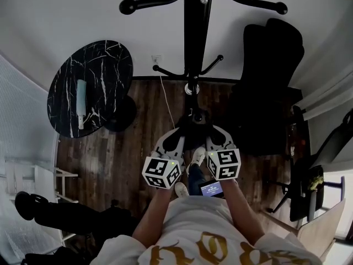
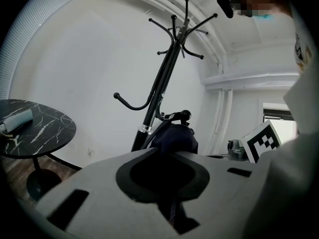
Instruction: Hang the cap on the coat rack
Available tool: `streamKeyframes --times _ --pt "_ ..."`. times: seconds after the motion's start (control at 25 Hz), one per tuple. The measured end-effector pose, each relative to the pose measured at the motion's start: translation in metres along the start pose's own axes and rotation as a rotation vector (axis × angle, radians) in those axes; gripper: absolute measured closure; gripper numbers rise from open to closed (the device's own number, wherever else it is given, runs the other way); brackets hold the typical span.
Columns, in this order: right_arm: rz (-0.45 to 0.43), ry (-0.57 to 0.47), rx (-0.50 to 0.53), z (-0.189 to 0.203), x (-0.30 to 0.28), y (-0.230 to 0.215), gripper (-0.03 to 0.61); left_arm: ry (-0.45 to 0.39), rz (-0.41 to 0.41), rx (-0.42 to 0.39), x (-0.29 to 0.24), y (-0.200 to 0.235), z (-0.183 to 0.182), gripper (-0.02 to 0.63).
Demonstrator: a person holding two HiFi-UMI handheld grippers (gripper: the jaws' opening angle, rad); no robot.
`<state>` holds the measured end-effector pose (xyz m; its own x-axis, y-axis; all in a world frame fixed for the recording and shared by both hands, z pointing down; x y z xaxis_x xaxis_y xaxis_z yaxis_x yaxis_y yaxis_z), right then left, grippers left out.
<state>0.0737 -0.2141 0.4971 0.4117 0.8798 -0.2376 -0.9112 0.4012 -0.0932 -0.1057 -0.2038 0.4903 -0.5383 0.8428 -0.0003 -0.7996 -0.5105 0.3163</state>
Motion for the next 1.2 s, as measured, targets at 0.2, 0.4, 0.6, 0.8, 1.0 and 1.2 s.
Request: streamKeyframes --times 0.2,0.4,0.6,0.8,1.0,1.2 --pt "-0.006 0.006 0.022 0.001 -0.004 -0.001 0.537 0.000 -0.006 0.004 -0.002 0.004 0.003 0.581" --pt "-0.008 0.005 0.027 0.002 -0.010 -0.002 0.538 0.000 -0.007 0.004 -0.005 0.009 0.005 0.581" --pt "-0.017 -0.011 -0.005 0.005 -0.018 -0.005 0.538 0.006 -0.009 -0.021 -0.010 0.015 0.007 0.581" --pt "-0.012 -0.013 -0.007 0.005 -0.024 -0.007 0.538 0.010 -0.008 -0.017 -0.015 0.020 0.008 0.581" --pt "-0.004 -0.011 -0.005 0.005 -0.030 -0.011 0.538 0.021 -0.007 -0.009 -0.021 0.024 0.011 0.581" --pt "-0.002 -0.007 0.001 0.004 -0.037 -0.013 0.538 0.026 -0.015 -0.015 -0.028 0.029 0.012 0.581"
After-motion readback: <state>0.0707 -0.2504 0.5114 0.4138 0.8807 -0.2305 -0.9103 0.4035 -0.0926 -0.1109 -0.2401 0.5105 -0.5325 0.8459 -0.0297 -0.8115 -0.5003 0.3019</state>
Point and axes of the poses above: the fingertips, and each gripper's own axes: x backward along the fingers, y to its left, z out of its underside, the point moved 9 cm from there along x, backward along the fingers, and after that the axes turned 8 degrees about -y, right-handed, at the moved point
